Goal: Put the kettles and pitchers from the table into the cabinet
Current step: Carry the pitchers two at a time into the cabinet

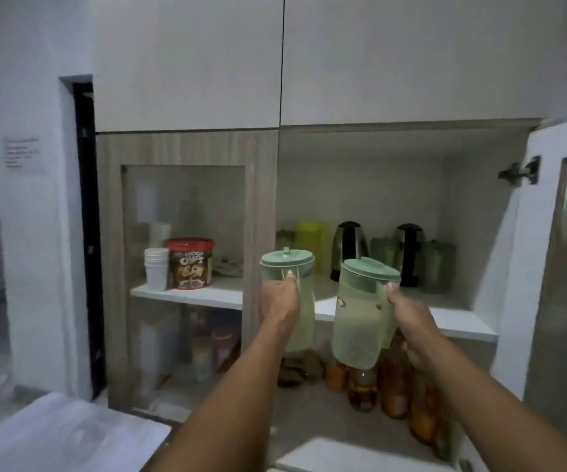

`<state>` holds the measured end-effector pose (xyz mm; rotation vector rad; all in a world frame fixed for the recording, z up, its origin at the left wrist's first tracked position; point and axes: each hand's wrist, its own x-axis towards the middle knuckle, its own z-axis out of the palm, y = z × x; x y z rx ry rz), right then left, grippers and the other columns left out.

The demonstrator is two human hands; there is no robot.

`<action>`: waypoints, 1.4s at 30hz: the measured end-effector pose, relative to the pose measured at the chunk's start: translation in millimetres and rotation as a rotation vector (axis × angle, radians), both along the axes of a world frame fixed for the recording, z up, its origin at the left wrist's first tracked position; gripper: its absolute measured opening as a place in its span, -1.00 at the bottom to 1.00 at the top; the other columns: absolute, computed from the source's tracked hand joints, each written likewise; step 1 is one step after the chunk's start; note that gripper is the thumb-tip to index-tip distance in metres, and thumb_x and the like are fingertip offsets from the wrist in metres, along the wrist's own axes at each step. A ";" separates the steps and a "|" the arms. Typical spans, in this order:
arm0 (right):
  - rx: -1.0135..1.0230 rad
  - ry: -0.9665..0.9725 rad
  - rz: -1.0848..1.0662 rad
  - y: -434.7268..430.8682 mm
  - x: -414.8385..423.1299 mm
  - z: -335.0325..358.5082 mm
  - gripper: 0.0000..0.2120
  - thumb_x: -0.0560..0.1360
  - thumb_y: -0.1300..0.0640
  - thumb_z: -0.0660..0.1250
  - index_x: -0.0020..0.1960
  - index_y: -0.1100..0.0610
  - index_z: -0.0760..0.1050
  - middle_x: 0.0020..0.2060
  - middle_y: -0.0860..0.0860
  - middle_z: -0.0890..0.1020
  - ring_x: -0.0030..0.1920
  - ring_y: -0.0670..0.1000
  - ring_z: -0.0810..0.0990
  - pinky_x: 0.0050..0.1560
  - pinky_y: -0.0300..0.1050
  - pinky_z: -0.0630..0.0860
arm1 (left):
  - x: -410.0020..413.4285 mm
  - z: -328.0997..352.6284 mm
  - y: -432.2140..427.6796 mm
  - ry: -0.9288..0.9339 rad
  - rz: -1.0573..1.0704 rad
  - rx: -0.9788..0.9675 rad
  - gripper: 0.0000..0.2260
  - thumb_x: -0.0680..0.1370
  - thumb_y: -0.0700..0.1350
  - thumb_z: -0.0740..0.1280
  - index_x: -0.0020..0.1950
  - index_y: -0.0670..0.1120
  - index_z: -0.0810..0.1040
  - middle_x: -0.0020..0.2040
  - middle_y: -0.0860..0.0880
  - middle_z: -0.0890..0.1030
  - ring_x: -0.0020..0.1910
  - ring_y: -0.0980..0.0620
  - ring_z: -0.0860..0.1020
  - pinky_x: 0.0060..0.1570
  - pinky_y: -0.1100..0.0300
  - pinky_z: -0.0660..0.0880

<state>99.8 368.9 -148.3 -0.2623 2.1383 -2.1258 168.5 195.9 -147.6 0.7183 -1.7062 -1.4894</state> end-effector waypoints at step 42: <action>0.121 0.072 0.149 -348.5 -521.8 -33.4 -0.56 0.45 -0.33 0.03 -0.28 -0.01 0.45 -0.16 0.14 0.50 -0.10 0.13 0.53 0.14 0.21 0.57 | -468.3 -22.1 -285.6 -0.107 0.262 0.002 -0.69 0.60 -0.09 0.19 0.10 -0.30 0.58 0.04 -0.30 0.65 0.04 -0.28 0.62 0.03 -0.07 0.55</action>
